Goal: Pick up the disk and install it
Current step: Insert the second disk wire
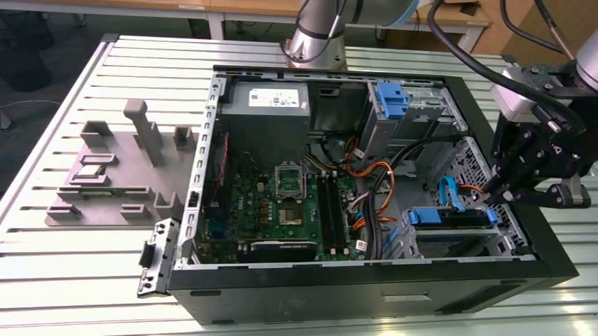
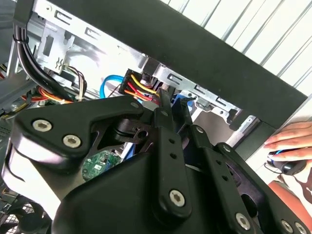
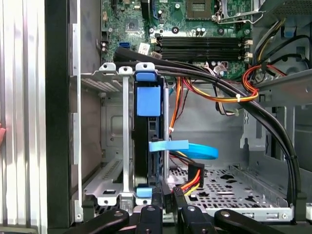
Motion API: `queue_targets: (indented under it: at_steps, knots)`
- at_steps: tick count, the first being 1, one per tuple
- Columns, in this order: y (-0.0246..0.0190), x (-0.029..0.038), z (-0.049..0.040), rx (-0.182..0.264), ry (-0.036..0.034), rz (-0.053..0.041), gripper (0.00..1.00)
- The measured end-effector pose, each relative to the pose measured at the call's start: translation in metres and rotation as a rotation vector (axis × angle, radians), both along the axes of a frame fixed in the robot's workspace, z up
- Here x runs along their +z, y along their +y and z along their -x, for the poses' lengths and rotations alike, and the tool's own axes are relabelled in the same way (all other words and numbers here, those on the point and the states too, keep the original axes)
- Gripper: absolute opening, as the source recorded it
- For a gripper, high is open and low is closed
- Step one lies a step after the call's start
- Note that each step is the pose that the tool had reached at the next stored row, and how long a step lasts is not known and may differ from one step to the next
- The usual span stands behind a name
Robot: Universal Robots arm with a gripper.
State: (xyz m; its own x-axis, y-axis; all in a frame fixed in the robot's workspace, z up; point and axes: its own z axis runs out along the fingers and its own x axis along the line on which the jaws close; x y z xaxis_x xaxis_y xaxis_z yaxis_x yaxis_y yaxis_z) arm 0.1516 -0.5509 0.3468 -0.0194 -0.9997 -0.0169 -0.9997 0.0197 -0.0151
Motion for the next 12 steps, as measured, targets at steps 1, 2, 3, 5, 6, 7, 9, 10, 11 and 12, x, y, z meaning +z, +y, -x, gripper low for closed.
queue_targets:
  at_steps: [1,2,3,5,6,7,9,10,11,12]
  knots:
    - [0.0001,-0.0002,0.0015,0.000,0.0000,-0.0001,0.24]
    - [0.0001,-0.0004,0.0032,0.000,0.0001,-0.0004,0.24]
    - [0.0002,-0.0006,0.0050,0.000,0.0000,-0.0003,0.24]
    - [0.0002,-0.0010,0.0081,0.000,0.0000,-0.0005,0.24]
    - [0.0002,-0.0010,0.0082,0.000,0.0001,-0.0005,0.24]
    - [0.0003,-0.0011,0.0082,0.000,0.0000,-0.0005,0.24]
    - [0.0006,-0.0010,0.0082,0.000,0.0001,-0.0005,0.24]
    - [0.0006,-0.0010,0.0082,0.000,0.0000,-0.0005,0.24]
    - [0.0007,-0.0010,0.0082,0.000,0.0001,-0.0005,0.24]
    - [0.0007,-0.0010,0.0082,0.000,0.0000,-0.0005,0.24]
